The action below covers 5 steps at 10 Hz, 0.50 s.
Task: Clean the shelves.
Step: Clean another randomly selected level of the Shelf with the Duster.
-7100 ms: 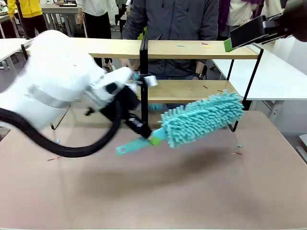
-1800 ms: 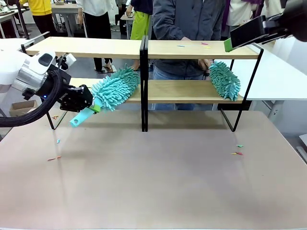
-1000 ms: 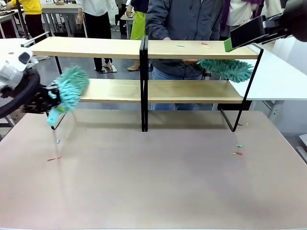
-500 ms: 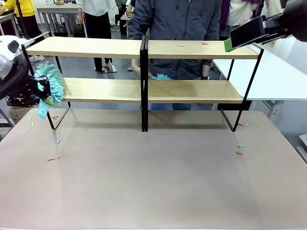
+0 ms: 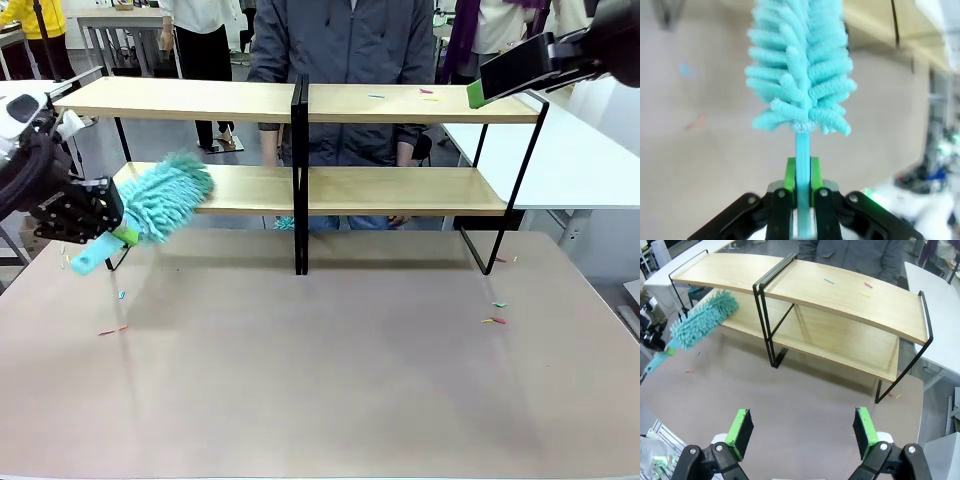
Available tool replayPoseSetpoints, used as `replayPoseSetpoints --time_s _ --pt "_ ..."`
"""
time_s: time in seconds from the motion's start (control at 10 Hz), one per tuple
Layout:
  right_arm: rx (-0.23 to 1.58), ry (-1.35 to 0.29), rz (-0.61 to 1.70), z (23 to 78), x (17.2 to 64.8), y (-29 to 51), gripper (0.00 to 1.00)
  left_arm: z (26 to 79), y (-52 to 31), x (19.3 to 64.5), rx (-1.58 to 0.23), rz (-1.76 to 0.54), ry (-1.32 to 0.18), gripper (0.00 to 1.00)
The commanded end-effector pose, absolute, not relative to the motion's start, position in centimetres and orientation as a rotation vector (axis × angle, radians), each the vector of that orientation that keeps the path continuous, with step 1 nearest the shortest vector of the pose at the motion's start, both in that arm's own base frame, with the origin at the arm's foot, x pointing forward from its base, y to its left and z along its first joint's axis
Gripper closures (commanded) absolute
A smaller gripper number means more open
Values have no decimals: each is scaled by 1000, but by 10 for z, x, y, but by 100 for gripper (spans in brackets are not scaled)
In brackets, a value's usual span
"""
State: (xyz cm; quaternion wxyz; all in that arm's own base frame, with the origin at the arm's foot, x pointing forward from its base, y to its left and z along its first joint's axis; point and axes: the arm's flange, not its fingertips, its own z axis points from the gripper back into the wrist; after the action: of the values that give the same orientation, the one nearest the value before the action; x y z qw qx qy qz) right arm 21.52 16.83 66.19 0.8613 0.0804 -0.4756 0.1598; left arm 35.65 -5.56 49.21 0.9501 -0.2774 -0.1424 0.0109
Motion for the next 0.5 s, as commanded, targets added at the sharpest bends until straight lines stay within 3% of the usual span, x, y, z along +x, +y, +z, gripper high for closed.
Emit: replayPoseSetpoints --time_s 0.0,0.3,0.4 --pt "171 -995 336 661 215 168 0 494 -17 325 -706 -229 -102 87" --pt "171 -995 336 661 215 168 0 515 51 282 -954 -638 142 87" --pt "171 -995 336 661 215 168 0 521 78 270 -1017 -742 144 87"
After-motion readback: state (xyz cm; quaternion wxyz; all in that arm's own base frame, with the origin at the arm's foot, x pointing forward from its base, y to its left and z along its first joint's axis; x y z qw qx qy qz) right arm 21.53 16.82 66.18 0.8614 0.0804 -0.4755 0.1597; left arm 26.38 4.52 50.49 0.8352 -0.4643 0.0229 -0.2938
